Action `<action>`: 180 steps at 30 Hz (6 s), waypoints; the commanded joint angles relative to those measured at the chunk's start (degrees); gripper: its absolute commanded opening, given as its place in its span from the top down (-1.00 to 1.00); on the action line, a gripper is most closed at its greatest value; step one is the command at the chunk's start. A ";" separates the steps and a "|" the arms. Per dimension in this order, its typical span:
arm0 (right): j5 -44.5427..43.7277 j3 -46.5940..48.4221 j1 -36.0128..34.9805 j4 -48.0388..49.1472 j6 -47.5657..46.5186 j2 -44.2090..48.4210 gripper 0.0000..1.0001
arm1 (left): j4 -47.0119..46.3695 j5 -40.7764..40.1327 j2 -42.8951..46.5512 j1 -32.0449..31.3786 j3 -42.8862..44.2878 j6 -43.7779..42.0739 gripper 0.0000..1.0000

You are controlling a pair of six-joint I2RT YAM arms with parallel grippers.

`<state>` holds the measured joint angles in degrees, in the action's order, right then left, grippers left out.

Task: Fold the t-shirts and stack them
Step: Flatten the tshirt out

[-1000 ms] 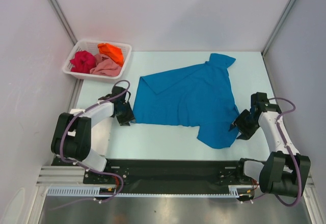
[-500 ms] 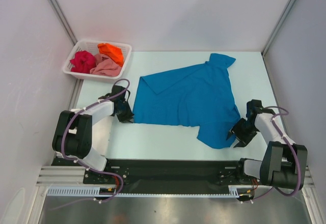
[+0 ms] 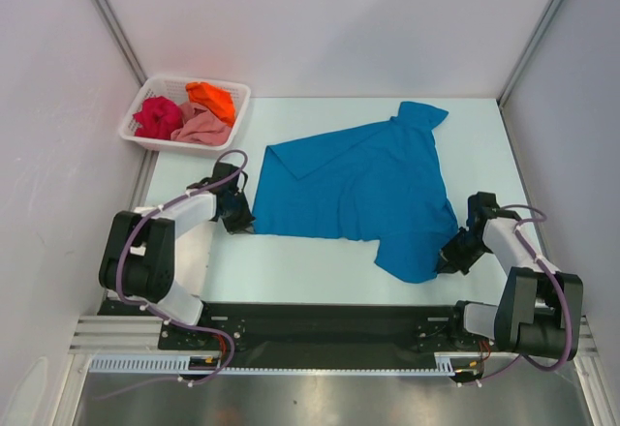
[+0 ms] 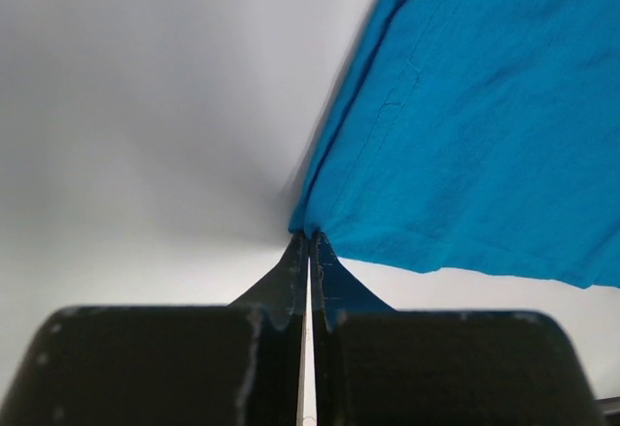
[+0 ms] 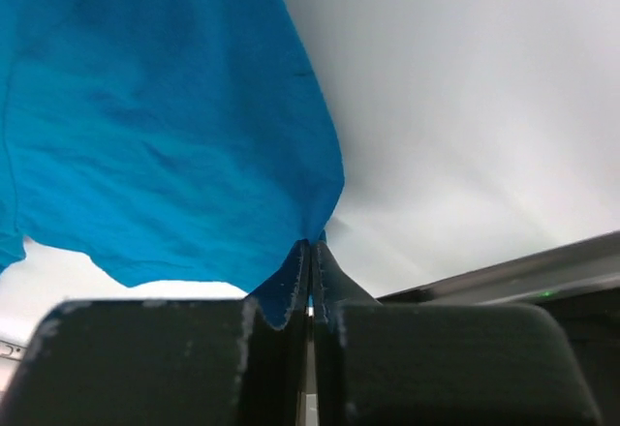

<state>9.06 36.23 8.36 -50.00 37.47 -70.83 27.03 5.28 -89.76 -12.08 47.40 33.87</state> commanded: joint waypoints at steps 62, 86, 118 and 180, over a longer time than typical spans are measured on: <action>-0.54 13.17 6.85 -13.47 -1.45 -0.88 0.14 | 8.22 1.66 22.08 0.65 -5.73 1.82 0.99; -3.00 16.06 -4.22 14.82 3.57 -26.19 1.00 | 4.00 2.37 19.18 1.35 -5.12 -0.03 0.99; -2.91 23.46 3.94 -2.92 -12.25 -16.62 -0.15 | 1.89 2.98 9.34 5.48 5.60 -3.19 0.99; -1.06 82.01 6.58 2.18 -6.62 -6.42 1.00 | 0.84 14.49 8.73 5.40 52.58 -8.21 0.99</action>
<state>9.28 108.33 14.74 -51.22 32.25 -73.56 30.20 17.19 -78.19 -6.98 92.77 26.48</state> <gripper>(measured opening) 0.011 0.006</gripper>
